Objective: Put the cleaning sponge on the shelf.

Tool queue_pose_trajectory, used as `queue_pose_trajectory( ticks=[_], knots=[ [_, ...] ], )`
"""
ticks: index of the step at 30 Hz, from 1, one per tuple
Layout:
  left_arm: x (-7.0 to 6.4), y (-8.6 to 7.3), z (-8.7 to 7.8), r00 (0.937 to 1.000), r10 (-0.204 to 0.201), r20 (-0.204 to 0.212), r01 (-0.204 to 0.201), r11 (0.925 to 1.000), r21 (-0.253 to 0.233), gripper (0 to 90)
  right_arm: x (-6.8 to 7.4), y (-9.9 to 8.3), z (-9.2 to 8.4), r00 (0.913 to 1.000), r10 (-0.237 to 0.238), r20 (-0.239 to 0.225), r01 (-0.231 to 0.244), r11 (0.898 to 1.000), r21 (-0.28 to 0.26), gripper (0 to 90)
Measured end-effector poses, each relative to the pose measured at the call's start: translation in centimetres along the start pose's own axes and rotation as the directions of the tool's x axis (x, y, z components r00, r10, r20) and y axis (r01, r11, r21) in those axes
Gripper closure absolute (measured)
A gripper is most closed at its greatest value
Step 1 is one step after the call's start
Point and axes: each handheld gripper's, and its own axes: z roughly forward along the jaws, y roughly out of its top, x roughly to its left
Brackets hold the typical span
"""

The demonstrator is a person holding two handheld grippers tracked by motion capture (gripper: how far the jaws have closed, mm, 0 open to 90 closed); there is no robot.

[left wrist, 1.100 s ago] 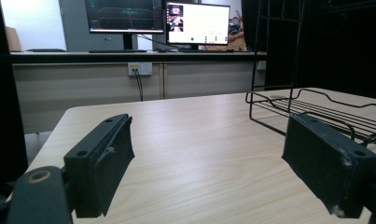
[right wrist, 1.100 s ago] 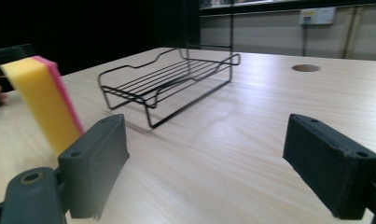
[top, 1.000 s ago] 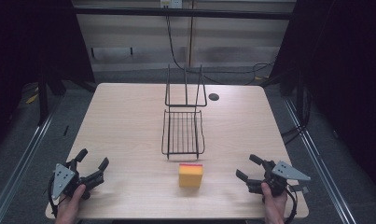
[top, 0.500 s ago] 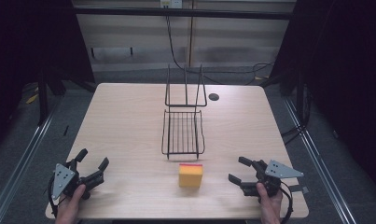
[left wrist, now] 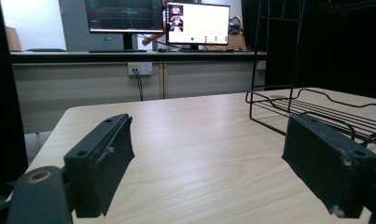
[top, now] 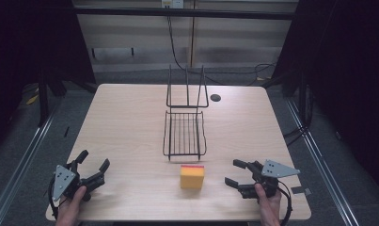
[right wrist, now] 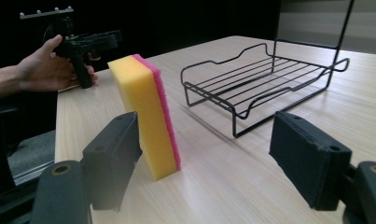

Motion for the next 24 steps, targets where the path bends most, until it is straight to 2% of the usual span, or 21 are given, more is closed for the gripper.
queue_pose_trajectory(
  ticks=[2,3,10,16,17,20,24],
  knots=[
    [-0.1,0.0,0.0,1.0,-0.009,0.0,0.009,0.9999,-0.007,15.7,0.0,0.1,0.3,0.9997,-0.001,-0.022,0.001,1.0,-0.009,25.3],
    [0.0,0.0,0.0,1.0,0.0,0.0,0.0,1.0,0.0,15.7,0.1,0.2,0.5,0.9993,-0.005,-0.037,0.004,1.0,-0.019,26.3],
    [-0.1,0.0,0.0,1.0,-0.007,0.001,0.007,1.0,-0.006,15.7,0.6,0.8,1.4,0.9966,-0.03,-0.076,0.028,0.999,-0.028,30.5],
    [0.0,0.0,0.0,1.0,-0.002,0.006,0.002,1.0,-0.002,15.9,1.0,1.5,2.7,0.9908,-0.048,-0.127,0.045,0.999,-0.026,32.0],
    [0.0,0.0,0.0,1.0,-0.002,0.005,0.002,1.0,-0.002,15.9,1.0,1.7,3.1,0.9883,-0.042,-0.147,0.038,0.999,-0.031,32.9],
    [0.0,0.0,0.0,1.0,-0.001,0.005,0.001,1.0,-0.002,15.9,1.1,1.8,3.5,0.9875,-0.04,-0.152,0.034,0.999,-0.039,32.5],
    [0.0,0.0,0.0,1.0,-0.003,0.006,0.003,1.0,-0.002,15.8,1.3,1.8,4.4,0.986,-0.029,-0.164,0.026,1.0,-0.018,26.2]
  ],
)
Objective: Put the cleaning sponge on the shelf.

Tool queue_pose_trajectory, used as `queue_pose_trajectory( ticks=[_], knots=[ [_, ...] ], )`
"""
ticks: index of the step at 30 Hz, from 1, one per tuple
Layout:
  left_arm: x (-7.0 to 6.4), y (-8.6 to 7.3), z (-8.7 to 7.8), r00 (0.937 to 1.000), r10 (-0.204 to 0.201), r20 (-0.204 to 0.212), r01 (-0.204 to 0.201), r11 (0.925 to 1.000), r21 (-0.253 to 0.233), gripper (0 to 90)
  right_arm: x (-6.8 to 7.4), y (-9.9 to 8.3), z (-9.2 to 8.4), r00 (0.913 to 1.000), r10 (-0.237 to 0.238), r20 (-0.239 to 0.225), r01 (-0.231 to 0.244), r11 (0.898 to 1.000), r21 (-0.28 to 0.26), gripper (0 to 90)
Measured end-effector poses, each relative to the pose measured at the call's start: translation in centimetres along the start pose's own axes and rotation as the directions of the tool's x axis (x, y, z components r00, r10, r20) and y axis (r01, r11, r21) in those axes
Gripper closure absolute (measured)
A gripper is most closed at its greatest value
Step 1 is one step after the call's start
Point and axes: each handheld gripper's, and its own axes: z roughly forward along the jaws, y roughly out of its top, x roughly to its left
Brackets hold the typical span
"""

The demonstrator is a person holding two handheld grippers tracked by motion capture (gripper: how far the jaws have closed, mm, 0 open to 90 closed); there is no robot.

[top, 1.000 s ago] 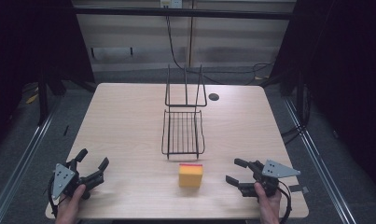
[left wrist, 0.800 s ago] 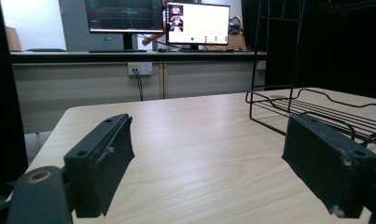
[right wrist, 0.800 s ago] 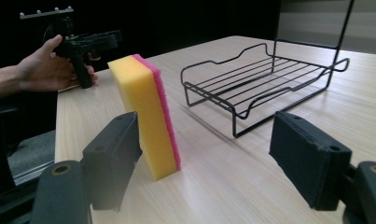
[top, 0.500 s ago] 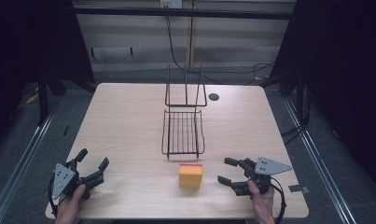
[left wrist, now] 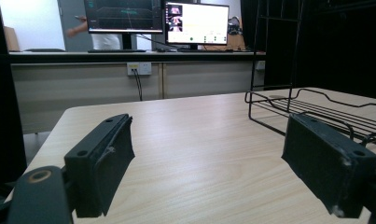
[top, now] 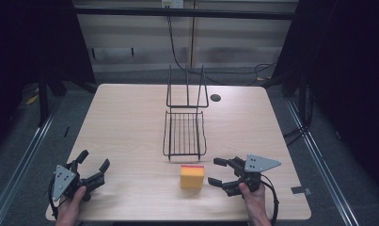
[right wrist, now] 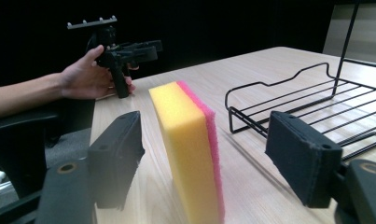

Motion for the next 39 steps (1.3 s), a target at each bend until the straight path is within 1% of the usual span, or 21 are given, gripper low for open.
queue_pose_trajectory(
  ticks=[3,4,5,8,11,15,22,24,26,32,39],
  knots=[
    [0.0,0.0,0.0,1.0,0.001,-0.001,-0.001,1.0,-0.001,15.8,0.0,0.1,0.4,1.0,-0.004,-0.008,0.004,1.0,0.005,25.8],
    [0.0,0.0,0.0,1.0,0.002,0.001,-0.002,1.0,0.001,15.8,0.0,0.2,0.5,0.9999,-0.005,-0.009,0.005,1.0,0.008,26.4],
    [0.0,0.0,0.0,1.0,0.0,-0.001,0.0,1.0,0.001,15.8,0.0,0.3,0.7,0.9997,-0.01,-0.021,0.01,1.0,0.01,28.3],
    [0.0,0.0,0.0,1.0,0.0,-0.001,0.0,1.0,0.0,15.8,0.0,0.5,1.2,0.999,-0.016,-0.042,0.016,1.0,-0.002,31.2],
    [0.0,0.0,0.0,1.0,0.0,0.0,0.0,1.0,0.0,15.8,0.0,0.5,1.6,0.9982,-0.019,-0.057,0.018,1.0,-0.014,32.2],
    [0.0,0.0,0.0,1.0,0.001,0.0,-0.001,1.0,0.0,15.8,0.0,0.4,2.5,0.9965,-0.023,-0.08,0.023,1.0,-0.005,33.4],
    [0.0,0.0,0.0,1.0,0.001,-0.001,-0.001,1.0,0.0,15.8,-0.1,0.9,3.6,0.9938,-0.04,-0.103,0.04,0.999,-0.003,34.9],
    [0.0,0.0,0.0,1.0,0.001,-0.001,-0.001,1.0,-0.001,15.8,-0.2,0.8,3.9,0.9922,-0.037,-0.119,0.037,0.999,-0.001,35.9],
    [0.0,0.0,0.0,1.0,0.0,0.0,0.0,1.0,0.0,15.8,-0.3,0.6,4.1,0.9916,-0.038,-0.123,0.039,0.999,0.005,35.8],
    [0.0,0.0,0.0,1.0,0.001,-0.001,-0.001,1.0,0.0,15.8,-0.4,0.5,4.6,0.9901,-0.042,-0.134,0.041,0.999,-0.007,36.5],
    [0.0,0.0,0.0,1.0,0.003,0.001,-0.003,1.0,0.001,15.8,-0.4,0.3,5.0,0.9882,-0.045,-0.146,0.046,0.999,0.005,39.1]
  ],
)
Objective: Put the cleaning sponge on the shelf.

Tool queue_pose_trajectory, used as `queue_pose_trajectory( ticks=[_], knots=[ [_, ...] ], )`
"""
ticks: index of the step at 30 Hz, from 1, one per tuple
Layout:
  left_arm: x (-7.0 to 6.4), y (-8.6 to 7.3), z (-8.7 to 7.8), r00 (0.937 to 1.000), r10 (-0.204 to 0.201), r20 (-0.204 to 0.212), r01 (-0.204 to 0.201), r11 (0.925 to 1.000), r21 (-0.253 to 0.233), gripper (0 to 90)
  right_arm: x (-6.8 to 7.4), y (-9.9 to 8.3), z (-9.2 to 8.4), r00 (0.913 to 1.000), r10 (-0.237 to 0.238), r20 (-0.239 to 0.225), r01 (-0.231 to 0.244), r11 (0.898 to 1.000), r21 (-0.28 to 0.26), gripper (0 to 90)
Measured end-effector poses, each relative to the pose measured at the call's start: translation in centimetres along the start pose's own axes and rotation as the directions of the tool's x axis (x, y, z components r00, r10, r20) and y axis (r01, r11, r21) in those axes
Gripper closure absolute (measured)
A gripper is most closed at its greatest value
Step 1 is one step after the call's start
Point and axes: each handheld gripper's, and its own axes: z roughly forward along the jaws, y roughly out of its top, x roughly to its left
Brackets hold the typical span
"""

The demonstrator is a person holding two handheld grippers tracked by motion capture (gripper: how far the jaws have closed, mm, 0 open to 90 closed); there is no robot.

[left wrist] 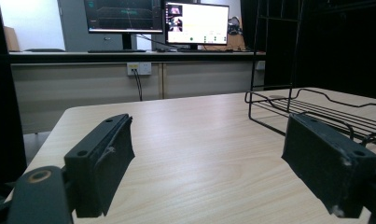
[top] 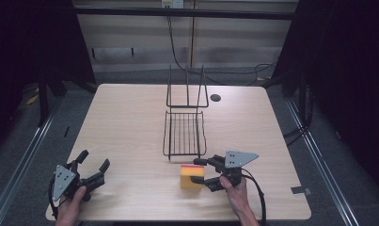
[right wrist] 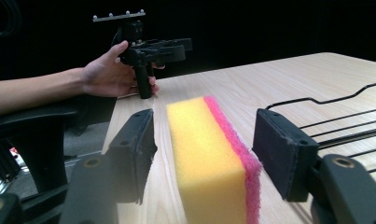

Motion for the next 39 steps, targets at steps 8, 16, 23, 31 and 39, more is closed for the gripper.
queue_pose_trajectory(
  ticks=[8,16,23,31,39],
  knots=[
    [-0.01,0.0,0.01,1.0,-0.001,-0.001,0.001,1.0,-0.002,15.8,-0.24,-0.27,0.47,0.9998,-0.005,-0.021,0.005,1.0,0.008,43.9],
    [0.0,0.0,0.01,1.0,-0.001,-0.001,0.001,1.0,-0.002,15.8,-0.44,-0.51,0.59,0.9997,-0.01,-0.02,0.011,0.999,0.032,53.9],
    [-0.02,0.0,0.02,1.0,-0.003,-0.002,0.003,1.0,-0.003,15.8,-0.54,-0.53,0.61,0.9995,-0.016,-0.027,0.016,0.999,0.03,58.6],
    [-0.01,0.0,0.01,1.0,-0.002,-0.002,0.002,1.0,-0.002,15.8,-0.54,-0.29,0.25,0.9994,-0.017,-0.031,0.018,0.999,0.027,59.3],
    [0.0,0.0,0.01,1.0,-0.001,-0.001,0.001,1.0,-0.002,15.8,-0.61,-0.07,-0.09,0.9997,-0.008,-0.024,0.008,1.0,0.015,59.4]
  ],
)
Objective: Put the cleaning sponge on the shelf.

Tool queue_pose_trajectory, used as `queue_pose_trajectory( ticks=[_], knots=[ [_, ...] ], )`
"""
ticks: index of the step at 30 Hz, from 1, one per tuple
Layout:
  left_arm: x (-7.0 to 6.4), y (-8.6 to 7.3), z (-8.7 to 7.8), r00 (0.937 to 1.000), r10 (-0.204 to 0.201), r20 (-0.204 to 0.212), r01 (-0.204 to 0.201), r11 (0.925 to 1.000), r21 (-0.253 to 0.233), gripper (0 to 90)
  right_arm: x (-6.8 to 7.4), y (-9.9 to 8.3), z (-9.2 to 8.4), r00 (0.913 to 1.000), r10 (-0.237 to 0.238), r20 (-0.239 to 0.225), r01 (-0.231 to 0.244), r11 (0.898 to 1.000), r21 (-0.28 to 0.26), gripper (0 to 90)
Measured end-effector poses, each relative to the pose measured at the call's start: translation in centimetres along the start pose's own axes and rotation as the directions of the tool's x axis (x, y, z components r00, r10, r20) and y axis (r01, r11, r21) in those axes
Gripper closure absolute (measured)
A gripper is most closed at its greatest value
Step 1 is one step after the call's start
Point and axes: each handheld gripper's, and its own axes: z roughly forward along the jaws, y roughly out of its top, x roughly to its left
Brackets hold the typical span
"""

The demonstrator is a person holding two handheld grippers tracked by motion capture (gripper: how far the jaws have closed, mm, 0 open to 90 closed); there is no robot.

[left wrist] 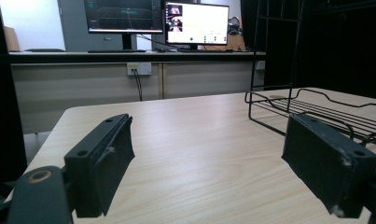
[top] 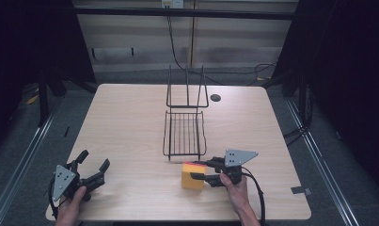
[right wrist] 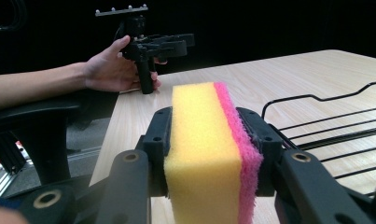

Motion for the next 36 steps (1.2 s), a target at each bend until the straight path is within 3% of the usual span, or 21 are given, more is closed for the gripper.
queue_pose_trajectory(
  ticks=[36],
  knots=[
    [0.0,0.0,0.0,1.0,0.0,0.0,0.0,1.0,0.0,15.8,-1.3,2.5,-1.3,0.9999,-0.001,0.017,0.001,1.0,-0.008,59.5]
  ],
)
